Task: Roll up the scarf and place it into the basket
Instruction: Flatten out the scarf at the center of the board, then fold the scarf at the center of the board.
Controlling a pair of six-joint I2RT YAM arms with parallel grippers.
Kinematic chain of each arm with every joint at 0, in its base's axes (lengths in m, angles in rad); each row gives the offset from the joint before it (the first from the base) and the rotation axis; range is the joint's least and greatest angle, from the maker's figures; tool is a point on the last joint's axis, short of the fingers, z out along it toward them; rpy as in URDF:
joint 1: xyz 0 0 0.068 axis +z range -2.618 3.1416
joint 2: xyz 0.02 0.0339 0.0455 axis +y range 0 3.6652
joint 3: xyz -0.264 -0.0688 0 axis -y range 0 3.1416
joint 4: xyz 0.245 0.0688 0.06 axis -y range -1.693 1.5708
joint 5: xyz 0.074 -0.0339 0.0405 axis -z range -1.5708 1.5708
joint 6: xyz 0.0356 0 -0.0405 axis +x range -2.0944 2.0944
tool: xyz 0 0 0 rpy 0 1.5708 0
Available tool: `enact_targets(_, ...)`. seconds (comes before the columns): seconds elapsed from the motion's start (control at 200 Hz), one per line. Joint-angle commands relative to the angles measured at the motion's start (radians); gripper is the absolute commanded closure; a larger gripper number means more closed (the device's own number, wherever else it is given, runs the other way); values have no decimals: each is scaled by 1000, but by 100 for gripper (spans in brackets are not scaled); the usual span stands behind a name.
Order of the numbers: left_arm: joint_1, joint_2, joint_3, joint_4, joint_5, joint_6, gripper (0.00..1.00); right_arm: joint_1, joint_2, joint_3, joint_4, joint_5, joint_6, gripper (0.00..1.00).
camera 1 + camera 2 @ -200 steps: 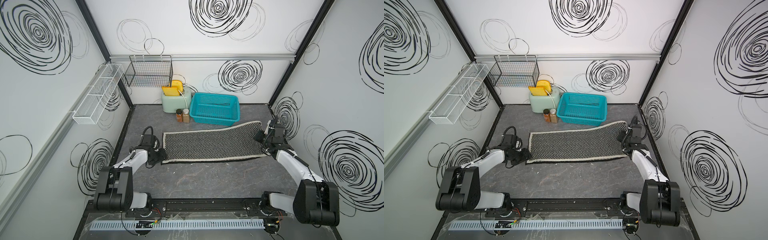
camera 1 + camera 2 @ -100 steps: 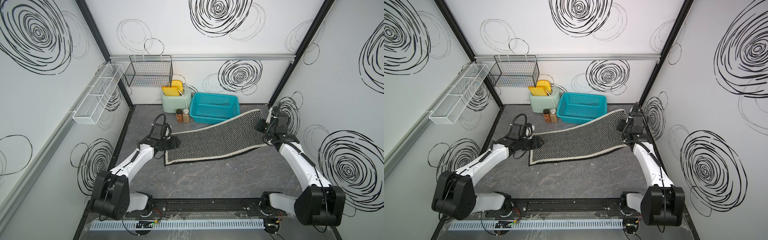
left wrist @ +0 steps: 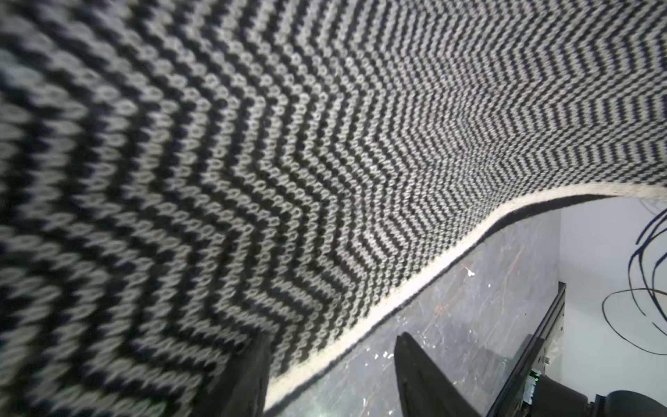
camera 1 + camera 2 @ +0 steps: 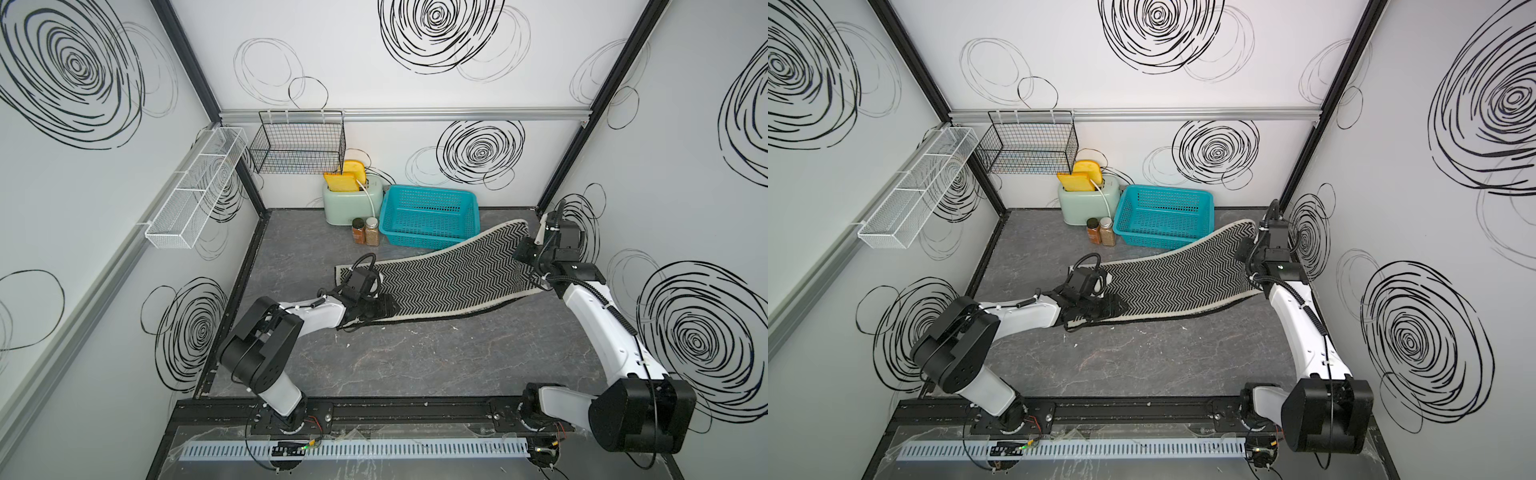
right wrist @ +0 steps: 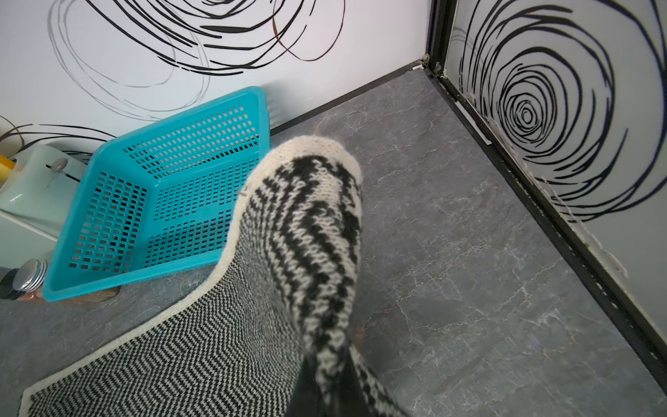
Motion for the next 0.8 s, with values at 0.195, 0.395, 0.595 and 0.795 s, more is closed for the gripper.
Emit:
enact_targets(0.195,-86,118,41,56,6,-63,40,-7,-33,92,-48,82,-74,100)
enact_targets(0.395,-128,125,72,-24,19,-80,39,-32,-1,209,-96,119,-136,100)
enact_targets(0.595,-111,68,60,10,98,-53,34,-56,1,209,-144,66,-107,100)
enact_targets(0.795,74,-143,87,-132,192,63,34,-45,-11,156,-167,27,-93,100)
